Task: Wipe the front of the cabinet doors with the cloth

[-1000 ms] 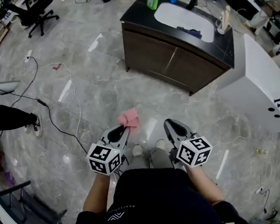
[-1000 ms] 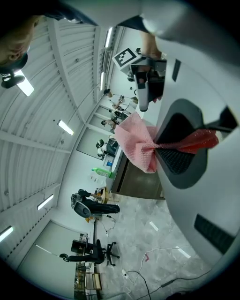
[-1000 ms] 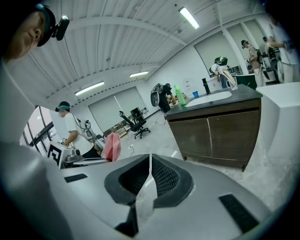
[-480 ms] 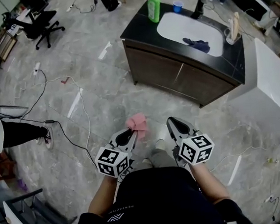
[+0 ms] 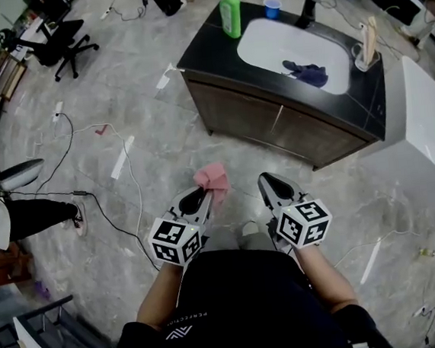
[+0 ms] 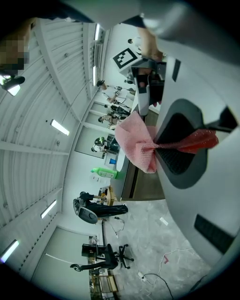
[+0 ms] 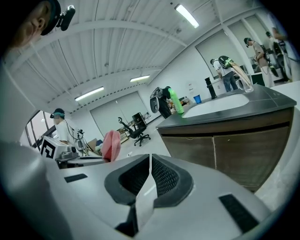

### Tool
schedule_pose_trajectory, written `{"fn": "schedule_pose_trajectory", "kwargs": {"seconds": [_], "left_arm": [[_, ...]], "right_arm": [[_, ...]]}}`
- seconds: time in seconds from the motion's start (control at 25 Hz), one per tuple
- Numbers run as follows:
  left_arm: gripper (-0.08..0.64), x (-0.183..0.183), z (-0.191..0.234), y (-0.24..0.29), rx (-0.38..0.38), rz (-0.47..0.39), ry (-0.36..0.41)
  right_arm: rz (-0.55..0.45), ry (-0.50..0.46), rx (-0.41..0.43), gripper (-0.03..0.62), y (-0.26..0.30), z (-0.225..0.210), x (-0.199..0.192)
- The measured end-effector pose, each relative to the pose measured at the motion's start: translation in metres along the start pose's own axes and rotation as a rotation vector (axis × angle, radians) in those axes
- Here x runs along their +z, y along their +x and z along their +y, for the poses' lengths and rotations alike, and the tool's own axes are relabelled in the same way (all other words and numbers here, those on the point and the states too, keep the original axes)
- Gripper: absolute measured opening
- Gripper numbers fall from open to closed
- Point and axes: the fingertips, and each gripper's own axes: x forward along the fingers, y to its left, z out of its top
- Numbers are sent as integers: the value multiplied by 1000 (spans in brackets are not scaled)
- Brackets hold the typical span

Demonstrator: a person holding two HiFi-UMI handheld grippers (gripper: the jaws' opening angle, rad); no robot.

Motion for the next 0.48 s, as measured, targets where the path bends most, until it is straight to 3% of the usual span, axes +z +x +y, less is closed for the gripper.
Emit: {"fn": "schedule_pose_trajectory", "kwargs": {"seconds": [0.32,0.48], "left_arm": [[32,20,38,31,-2,4,30],[32,31,65,54,-46,24,42]], "right_arm": [[9,-16,-49,40,27,-16,16],[5,3,-113,40,53,-30,25]]}}
